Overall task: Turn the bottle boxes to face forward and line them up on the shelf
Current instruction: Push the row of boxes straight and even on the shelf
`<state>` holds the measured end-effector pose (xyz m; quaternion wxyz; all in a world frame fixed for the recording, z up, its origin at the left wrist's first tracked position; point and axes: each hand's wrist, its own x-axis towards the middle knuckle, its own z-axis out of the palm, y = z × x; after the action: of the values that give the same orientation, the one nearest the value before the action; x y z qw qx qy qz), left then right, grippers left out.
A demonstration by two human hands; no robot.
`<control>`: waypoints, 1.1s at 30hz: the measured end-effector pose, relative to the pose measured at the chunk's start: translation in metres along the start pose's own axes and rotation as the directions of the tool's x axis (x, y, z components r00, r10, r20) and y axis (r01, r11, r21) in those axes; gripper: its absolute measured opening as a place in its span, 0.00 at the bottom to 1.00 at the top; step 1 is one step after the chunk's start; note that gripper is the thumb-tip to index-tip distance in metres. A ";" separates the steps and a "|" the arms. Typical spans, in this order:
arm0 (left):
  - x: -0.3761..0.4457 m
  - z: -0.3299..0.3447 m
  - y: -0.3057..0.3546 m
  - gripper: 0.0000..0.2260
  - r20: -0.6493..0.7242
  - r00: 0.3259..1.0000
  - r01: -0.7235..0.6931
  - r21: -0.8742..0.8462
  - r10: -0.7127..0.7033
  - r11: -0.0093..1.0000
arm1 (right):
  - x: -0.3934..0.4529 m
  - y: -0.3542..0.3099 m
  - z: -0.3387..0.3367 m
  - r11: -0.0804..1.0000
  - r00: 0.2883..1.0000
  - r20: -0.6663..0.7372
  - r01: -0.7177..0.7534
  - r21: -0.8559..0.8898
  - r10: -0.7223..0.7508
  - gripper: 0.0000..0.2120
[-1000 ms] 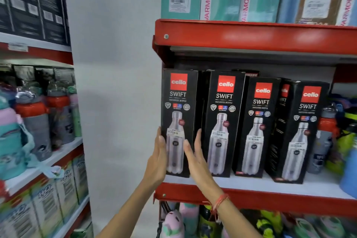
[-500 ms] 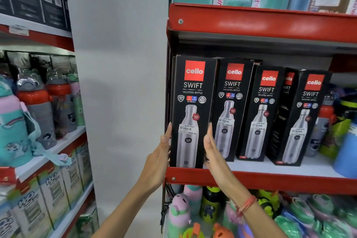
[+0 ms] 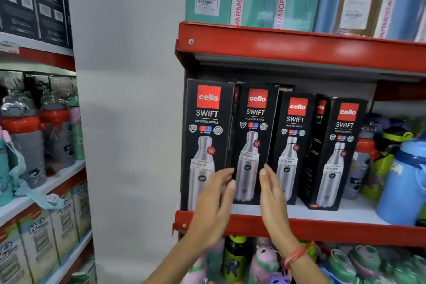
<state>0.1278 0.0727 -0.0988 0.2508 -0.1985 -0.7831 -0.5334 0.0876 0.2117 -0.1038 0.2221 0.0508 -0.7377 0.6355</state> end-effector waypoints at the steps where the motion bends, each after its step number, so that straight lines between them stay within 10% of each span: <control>1: 0.002 0.012 0.003 0.20 0.087 0.994 0.068 -0.027 -0.066 0.997 | 0.003 0.003 -0.006 0.999 0.999 0.025 -0.035 -0.019 0.035 0.25; 12: 0.028 0.060 -0.002 0.47 0.040 0.932 0.358 0.021 -0.359 0.933 | 0.022 0.007 -0.025 0.976 0.949 0.239 -0.181 -0.118 0.205 0.32; 29: -0.018 0.041 0.012 0.37 0.039 0.948 0.309 0.109 -0.315 0.945 | -0.018 0.005 -0.063 0.986 0.929 0.335 -0.130 -0.103 0.157 0.33; 33: -0.015 0.054 0.016 0.28 -0.161 0.980 0.165 0.296 -0.121 0.941 | -0.007 0.006 -0.078 0.991 0.973 0.196 -0.109 -0.077 0.122 0.28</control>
<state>0.1392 0.1279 -0.1126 0.2937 -0.0617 -0.8493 -0.4344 0.1124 0.2864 -0.1050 0.1108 0.0641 -0.7786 0.6143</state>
